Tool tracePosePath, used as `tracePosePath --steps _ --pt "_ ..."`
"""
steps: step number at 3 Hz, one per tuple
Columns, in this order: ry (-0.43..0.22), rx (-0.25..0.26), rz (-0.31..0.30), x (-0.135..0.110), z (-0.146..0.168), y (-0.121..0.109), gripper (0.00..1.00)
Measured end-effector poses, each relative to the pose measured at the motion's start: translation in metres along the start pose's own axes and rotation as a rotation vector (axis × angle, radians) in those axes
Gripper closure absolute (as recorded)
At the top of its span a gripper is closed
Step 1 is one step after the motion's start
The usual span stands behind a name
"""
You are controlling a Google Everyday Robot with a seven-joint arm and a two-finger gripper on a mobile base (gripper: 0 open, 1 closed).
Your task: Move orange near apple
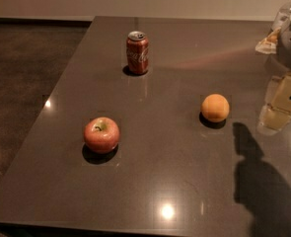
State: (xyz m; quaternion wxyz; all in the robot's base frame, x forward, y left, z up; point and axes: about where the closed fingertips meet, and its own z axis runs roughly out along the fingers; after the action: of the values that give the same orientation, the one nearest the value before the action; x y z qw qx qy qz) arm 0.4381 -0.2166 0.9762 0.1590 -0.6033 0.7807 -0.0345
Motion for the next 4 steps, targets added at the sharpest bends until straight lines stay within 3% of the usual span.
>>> tracePosePath --steps 2,4 --pt "-0.021 -0.021 0.016 -0.001 0.021 -0.014 0.00" --pt "-0.097 -0.105 0.031 -0.009 0.068 -0.032 0.00"
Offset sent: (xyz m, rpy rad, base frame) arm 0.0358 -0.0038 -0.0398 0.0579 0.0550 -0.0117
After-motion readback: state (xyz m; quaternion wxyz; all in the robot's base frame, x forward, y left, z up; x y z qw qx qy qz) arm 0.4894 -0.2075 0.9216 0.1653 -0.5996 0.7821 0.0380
